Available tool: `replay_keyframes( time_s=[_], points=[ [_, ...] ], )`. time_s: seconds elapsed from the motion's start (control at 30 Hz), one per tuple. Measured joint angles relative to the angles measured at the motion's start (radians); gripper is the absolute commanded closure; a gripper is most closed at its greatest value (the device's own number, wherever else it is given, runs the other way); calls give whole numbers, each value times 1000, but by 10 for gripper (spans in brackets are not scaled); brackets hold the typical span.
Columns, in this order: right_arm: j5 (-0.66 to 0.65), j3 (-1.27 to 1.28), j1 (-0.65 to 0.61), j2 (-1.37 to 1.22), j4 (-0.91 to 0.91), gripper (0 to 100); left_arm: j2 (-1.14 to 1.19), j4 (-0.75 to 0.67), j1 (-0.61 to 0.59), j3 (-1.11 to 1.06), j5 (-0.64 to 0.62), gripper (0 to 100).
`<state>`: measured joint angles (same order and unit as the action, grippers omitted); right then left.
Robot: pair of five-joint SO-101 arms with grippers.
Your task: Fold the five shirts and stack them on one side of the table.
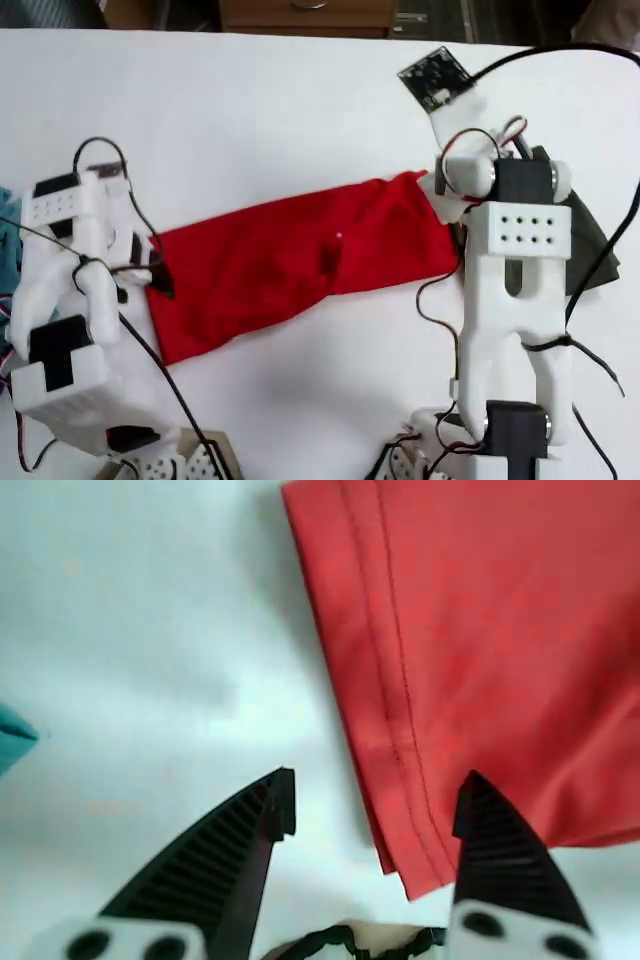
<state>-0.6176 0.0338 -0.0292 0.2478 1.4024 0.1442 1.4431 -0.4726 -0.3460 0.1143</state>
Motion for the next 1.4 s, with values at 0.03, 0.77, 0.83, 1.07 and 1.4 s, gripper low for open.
replay_keyframes(
  time_s=[0.03, 0.77, 0.83, 1.07, 1.4],
  points=[
    [0, 0, 0, 0, 11, 605, 6, -20, 0, -17, -3, 722],
    [-2, 84, -2, 0, 15, 605, 135, -133, 6, -29, -20, 722],
    [-2, 91, -2, 0, 8, 605, 135, -147, 6, -31, -20, 722],
    [-2, 91, -41, 2, 6, 605, 135, -126, 8, -31, -20, 722],
    [-2, 91, -172, 3, 6, 605, -40, -130, 60, -28, -18, 722]
  ],
)
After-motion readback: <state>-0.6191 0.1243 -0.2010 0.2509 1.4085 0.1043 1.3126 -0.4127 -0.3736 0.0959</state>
